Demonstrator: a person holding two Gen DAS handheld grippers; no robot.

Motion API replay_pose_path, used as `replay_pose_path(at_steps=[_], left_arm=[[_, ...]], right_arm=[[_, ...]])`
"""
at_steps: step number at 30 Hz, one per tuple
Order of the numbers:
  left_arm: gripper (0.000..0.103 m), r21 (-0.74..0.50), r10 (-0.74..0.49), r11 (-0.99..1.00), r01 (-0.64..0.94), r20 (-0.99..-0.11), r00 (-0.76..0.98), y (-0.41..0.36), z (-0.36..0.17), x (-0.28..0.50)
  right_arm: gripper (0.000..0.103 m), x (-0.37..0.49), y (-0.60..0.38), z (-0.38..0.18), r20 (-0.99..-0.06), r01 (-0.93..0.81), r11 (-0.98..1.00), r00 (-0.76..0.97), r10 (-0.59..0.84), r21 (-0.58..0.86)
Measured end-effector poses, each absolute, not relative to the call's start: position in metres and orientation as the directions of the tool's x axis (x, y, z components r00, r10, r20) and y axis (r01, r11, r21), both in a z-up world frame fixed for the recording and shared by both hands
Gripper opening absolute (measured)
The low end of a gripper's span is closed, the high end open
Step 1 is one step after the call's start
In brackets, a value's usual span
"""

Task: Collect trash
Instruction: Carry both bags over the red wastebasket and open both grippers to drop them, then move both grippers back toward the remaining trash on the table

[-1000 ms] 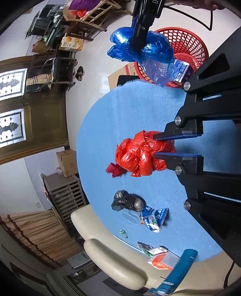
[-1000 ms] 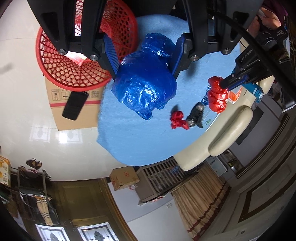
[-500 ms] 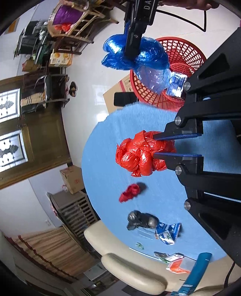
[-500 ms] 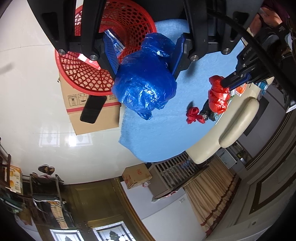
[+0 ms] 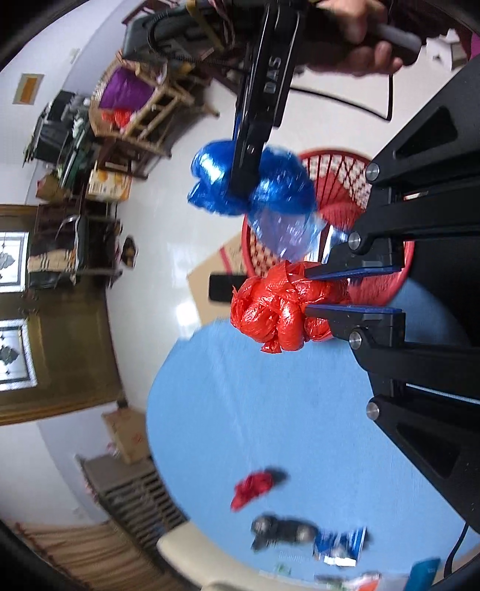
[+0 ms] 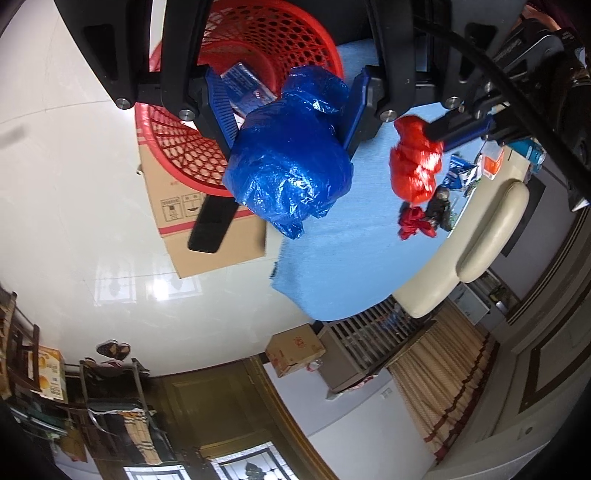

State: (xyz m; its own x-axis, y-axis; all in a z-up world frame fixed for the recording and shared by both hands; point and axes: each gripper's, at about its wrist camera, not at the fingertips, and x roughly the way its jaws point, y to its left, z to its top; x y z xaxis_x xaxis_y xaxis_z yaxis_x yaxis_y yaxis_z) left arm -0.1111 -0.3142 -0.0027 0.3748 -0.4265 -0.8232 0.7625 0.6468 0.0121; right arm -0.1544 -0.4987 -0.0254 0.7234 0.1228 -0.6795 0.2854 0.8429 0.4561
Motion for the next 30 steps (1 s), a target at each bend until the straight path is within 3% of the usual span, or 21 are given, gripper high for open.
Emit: replay_pose_path(at_steps=[10,14,15,19,26,30], left_arm=[[0.016,-0.069,-0.455,0.603,0.795,-0.848,0.272,-0.329,-0.019,-0.114],[0.047,-0.053,-0.443,0.61,0.79,-0.85,0.285,-0.328,-0.021,-0.115],[0.05,-0.046,-0.441,0.614,0.788,-0.848,0.294,-0.326,-0.021,-0.114],[0.052,-0.01,-0.423,0.635,0.772,-0.841,0.336,-0.317,-0.015,-0.114],[0.07,0.129,-0.347,0.716,0.686,-0.787,0.51,-0.289,0.011,-0.114],[0.071,0.211,-0.276,0.767,0.606,-0.744,0.608,-0.268,0.025,-0.111]], right_arm=[[0.058,-0.159,-0.517,-0.047,-0.731,0.353,0.823,0.674,0.106,0.445],[0.064,-0.159,-0.522,-0.057,-0.753,0.38,0.8,0.645,0.131,0.465],[0.064,-0.159,-0.523,-0.057,-0.753,0.382,0.796,0.644,0.135,0.469],[0.065,-0.159,-0.524,-0.056,-0.753,0.386,0.795,0.645,0.13,0.468],[0.065,-0.155,-0.51,-0.042,-0.742,0.355,0.82,0.659,0.12,0.448],[0.065,-0.15,-0.492,-0.028,-0.728,0.317,0.846,0.675,0.116,0.429]])
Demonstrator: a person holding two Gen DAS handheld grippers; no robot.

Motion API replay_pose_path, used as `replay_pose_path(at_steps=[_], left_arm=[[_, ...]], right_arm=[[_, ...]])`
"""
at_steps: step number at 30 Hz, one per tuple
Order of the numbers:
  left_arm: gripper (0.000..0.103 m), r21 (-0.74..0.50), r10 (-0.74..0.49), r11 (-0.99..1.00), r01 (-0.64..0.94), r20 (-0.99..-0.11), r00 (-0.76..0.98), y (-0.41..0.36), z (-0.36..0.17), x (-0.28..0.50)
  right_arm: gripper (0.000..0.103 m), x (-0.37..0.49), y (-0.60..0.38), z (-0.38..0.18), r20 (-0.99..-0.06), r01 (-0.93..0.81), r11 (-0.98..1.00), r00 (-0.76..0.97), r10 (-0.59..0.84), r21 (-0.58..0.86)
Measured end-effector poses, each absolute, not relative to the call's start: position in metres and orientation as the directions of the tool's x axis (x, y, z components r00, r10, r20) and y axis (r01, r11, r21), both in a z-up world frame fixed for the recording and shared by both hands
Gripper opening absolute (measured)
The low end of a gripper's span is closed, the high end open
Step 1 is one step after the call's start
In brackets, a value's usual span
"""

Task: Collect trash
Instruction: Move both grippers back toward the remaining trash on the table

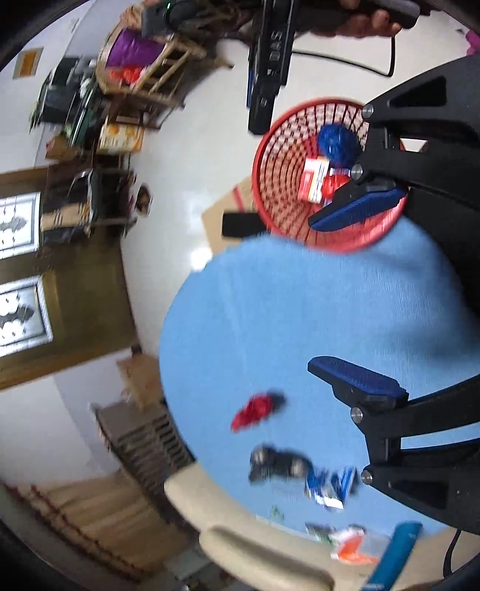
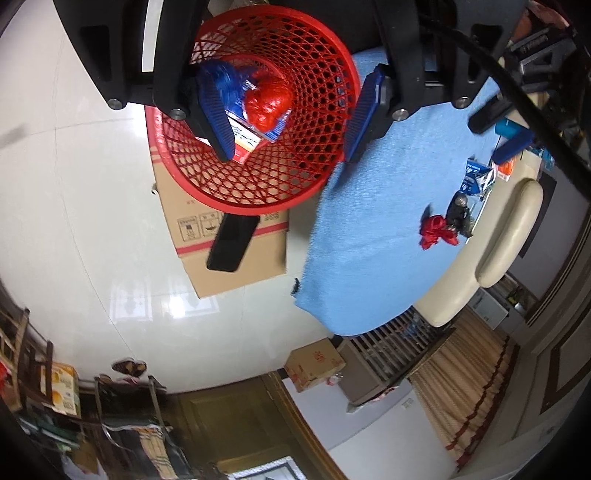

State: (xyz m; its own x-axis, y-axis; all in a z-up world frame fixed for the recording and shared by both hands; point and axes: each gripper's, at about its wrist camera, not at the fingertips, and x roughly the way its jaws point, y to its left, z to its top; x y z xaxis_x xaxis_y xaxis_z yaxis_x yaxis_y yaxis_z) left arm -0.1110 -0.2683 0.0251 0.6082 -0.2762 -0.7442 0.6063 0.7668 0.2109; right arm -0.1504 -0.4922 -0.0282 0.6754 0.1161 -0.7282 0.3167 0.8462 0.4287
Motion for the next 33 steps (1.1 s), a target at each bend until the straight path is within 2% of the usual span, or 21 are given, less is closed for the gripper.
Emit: replay_pose_path(at_steps=[10,18,33], left_arm=[[0.071,0.258,-0.203,0.833,0.49,-0.681,0.704,-0.213,0.049,-0.109],[0.072,0.253,-0.184,0.861,0.441,-0.654,0.734,-0.181,0.058,-0.113],[0.072,0.198,-0.155,0.906,0.374,-0.666,0.73,-0.132,0.055,-0.106]], right_arm=[[0.065,-0.134,-0.436,0.007,-0.686,0.184,0.9,0.711,0.155,0.395],[0.07,-0.119,-0.391,0.024,-0.66,0.091,0.909,0.717,0.224,0.407],[0.07,-0.096,-0.33,0.033,-0.677,-0.013,0.935,0.686,0.266,0.354]])
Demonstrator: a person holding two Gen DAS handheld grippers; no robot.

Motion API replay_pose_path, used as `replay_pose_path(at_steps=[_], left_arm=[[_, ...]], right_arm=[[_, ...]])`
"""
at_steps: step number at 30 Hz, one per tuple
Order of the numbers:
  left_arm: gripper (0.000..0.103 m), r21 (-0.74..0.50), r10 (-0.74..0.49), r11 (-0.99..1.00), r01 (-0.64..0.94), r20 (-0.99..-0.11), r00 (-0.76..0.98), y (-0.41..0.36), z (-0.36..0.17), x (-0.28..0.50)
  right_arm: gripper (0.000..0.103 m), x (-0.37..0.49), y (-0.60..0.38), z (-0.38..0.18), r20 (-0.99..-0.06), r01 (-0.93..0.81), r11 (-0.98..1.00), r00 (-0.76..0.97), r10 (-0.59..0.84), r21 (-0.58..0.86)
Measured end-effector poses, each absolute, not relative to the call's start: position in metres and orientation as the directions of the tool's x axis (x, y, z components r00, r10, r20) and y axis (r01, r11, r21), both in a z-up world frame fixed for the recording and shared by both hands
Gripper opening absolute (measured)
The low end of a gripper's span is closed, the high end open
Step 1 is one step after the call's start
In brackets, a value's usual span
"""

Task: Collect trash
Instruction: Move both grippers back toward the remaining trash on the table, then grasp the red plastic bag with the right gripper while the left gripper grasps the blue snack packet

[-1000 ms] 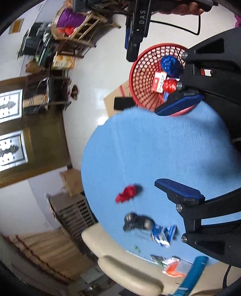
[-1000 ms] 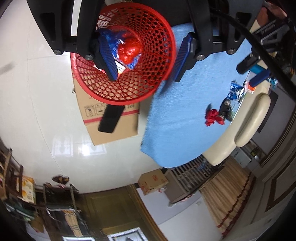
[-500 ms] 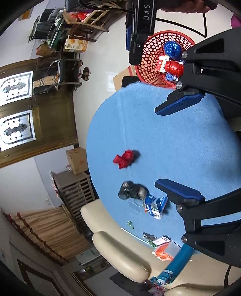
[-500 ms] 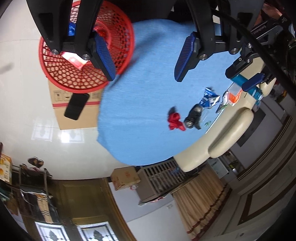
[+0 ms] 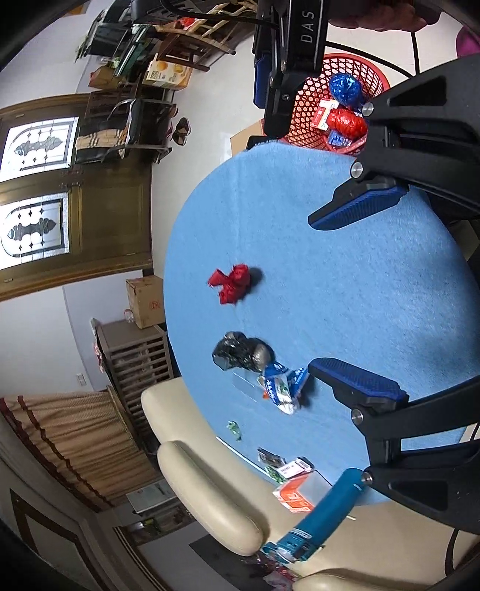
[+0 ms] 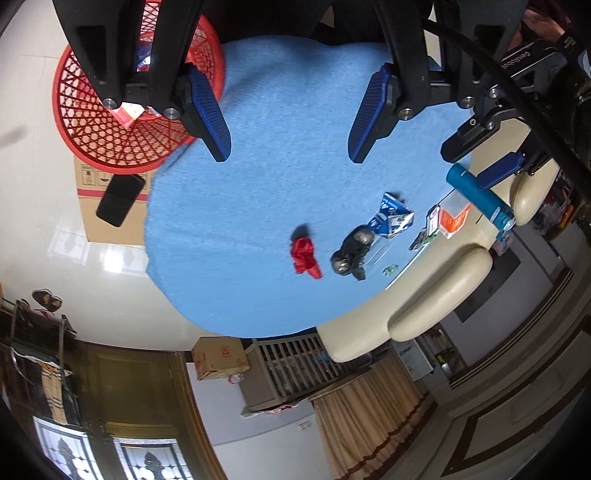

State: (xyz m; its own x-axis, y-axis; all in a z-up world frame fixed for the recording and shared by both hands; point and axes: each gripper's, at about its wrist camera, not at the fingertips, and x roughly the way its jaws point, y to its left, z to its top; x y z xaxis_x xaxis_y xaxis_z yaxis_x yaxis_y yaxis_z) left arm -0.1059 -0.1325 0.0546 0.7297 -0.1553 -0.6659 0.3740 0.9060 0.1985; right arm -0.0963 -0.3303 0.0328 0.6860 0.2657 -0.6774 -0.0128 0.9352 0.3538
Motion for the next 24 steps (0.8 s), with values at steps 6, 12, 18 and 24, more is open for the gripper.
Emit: replay_pose_path(at_steps=[6,12,18,24], left_arm=[[0.073,0.183,-0.142,0.916,0.356,-0.683,0.717,-0.121,0.046,-0.098],[0.073,0.151,-0.099,0.94,0.304,-0.734,0.672,-0.096,0.023,-0.078],[0.073,0.112,-0.024,0.976,0.187,-0.796,0.604,-0.05,-0.005,-0.047],[0.073,0.099,0.028,0.99,0.098,-0.83,0.557,-0.012,-0.025,-0.02]], right_arm=[[0.07,-0.086,-0.31,0.031,-0.685,-0.049,0.939,0.671,0.284,0.341],[0.07,-0.071,-0.293,0.027,-0.695,-0.077,0.941,0.655,0.296,0.329],[0.07,-0.051,-0.283,0.015,-0.711,-0.086,0.937,0.629,0.315,0.34],[0.07,-0.021,-0.274,0.004,-0.718,-0.085,0.935,0.618,0.321,0.345]])
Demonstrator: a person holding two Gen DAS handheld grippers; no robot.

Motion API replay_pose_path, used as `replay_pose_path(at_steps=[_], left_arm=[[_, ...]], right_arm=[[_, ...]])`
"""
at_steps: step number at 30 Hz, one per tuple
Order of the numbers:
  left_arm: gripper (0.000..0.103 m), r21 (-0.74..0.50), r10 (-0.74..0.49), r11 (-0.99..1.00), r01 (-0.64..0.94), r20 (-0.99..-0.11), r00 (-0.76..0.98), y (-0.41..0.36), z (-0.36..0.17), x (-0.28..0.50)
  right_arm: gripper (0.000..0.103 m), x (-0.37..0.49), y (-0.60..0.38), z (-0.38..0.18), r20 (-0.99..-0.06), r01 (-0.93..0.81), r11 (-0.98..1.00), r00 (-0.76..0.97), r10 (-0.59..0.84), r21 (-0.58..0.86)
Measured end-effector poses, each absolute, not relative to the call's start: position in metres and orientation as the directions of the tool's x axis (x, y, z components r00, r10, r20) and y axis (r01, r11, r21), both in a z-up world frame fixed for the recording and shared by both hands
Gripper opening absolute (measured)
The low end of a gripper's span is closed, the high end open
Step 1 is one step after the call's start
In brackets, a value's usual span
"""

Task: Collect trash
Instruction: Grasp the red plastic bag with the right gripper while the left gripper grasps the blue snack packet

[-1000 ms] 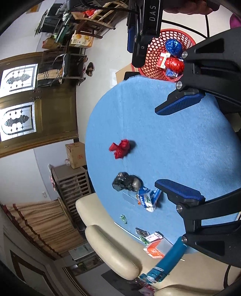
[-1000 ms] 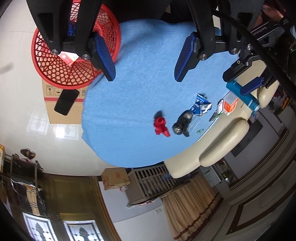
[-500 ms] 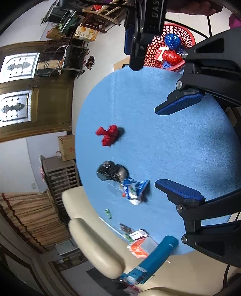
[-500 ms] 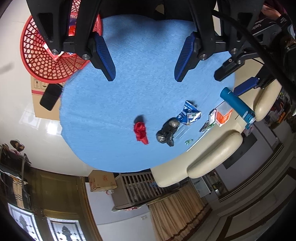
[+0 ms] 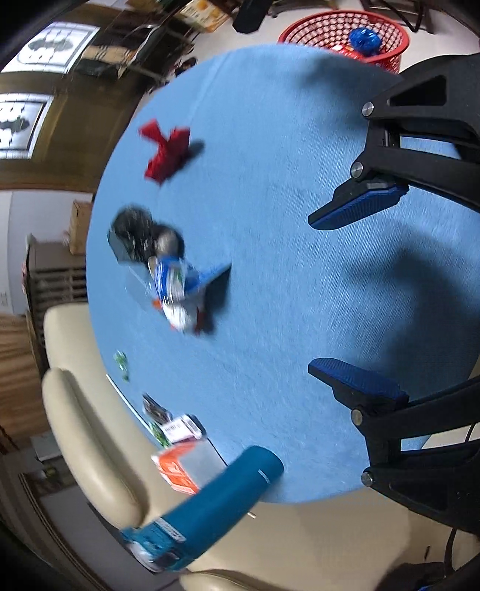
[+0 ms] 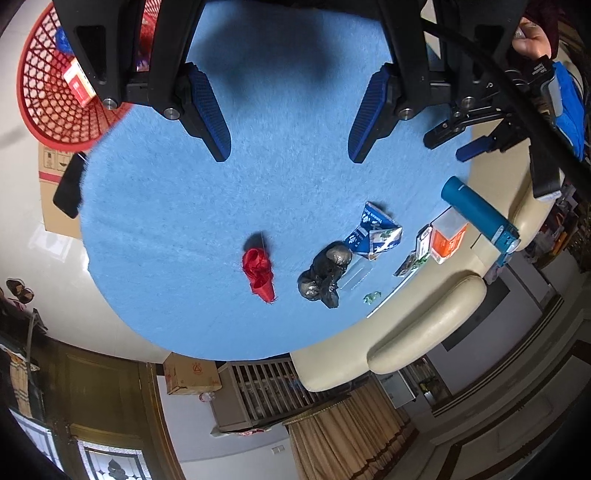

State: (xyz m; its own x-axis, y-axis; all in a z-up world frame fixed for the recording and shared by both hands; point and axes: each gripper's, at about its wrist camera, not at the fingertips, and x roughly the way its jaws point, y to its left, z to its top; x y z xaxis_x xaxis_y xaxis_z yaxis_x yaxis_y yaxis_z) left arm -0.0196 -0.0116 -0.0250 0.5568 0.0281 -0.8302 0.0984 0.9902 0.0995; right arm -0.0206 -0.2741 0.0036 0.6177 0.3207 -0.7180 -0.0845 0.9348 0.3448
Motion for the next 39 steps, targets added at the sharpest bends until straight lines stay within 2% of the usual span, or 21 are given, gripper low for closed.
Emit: replay_pose_path(at_steps=[7,17,22,23,24,27,28,30,31,35,39], left_arm=[[0.073,0.067,0.025,0.996,0.058,-0.835,0.55,0.014,-0.026,0.02],[0.073,-0.089,-0.143,0.989,0.12,-0.797,0.586,0.006,-0.028,0.098],[0.072,-0.107,-0.174,0.983,0.149,-0.8,0.575,-0.011,-0.036,0.123],[0.068,-0.103,-0.175,0.982,0.157,-0.801,0.572,-0.015,-0.038,0.125],[0.057,-0.096,-0.174,0.982,0.165,-0.803,0.57,-0.019,-0.04,0.127],[0.033,-0.102,-0.189,0.977,0.188,-0.821,0.538,-0.026,-0.049,0.131],[0.032,-0.114,-0.2,0.975,0.192,-0.823,0.531,-0.026,-0.051,0.131],[0.028,-0.122,-0.211,0.972,0.199,-0.821,0.53,-0.028,-0.054,0.128],[0.025,-0.123,-0.215,0.971,0.203,-0.821,0.529,-0.028,-0.055,0.126],[0.024,-0.134,-0.229,0.968,0.212,-0.818,0.528,-0.028,-0.055,0.11],[0.024,-0.158,-0.254,0.962,0.222,-0.816,0.519,-0.028,-0.054,0.089]], right_arm=[[0.07,0.03,-0.271,-0.006,-0.723,-0.08,0.931,0.609,0.328,0.355],[0.069,0.123,-0.286,-0.031,-0.734,0.003,0.922,0.606,0.307,0.388],[0.069,0.159,-0.289,-0.038,-0.728,0.026,0.906,0.605,0.322,0.423],[0.069,0.166,-0.287,-0.04,-0.732,0.028,0.907,0.601,0.321,0.421],[0.069,0.171,-0.286,-0.041,-0.735,0.03,0.908,0.598,0.319,0.418],[0.066,0.189,-0.278,-0.051,-0.768,0.039,0.92,0.564,0.302,0.39],[0.062,0.194,-0.275,-0.055,-0.786,0.044,0.928,0.547,0.287,0.369],[0.045,0.201,-0.27,-0.066,-0.819,0.061,0.938,0.509,0.265,0.341],[0.039,0.202,-0.268,-0.071,-0.832,0.069,0.943,0.494,0.252,0.326],[0.034,0.188,-0.265,-0.067,-0.825,0.043,0.956,0.517,0.228,0.291],[0.033,0.163,-0.268,-0.062,-0.815,0.01,0.954,0.523,0.251,0.3]])
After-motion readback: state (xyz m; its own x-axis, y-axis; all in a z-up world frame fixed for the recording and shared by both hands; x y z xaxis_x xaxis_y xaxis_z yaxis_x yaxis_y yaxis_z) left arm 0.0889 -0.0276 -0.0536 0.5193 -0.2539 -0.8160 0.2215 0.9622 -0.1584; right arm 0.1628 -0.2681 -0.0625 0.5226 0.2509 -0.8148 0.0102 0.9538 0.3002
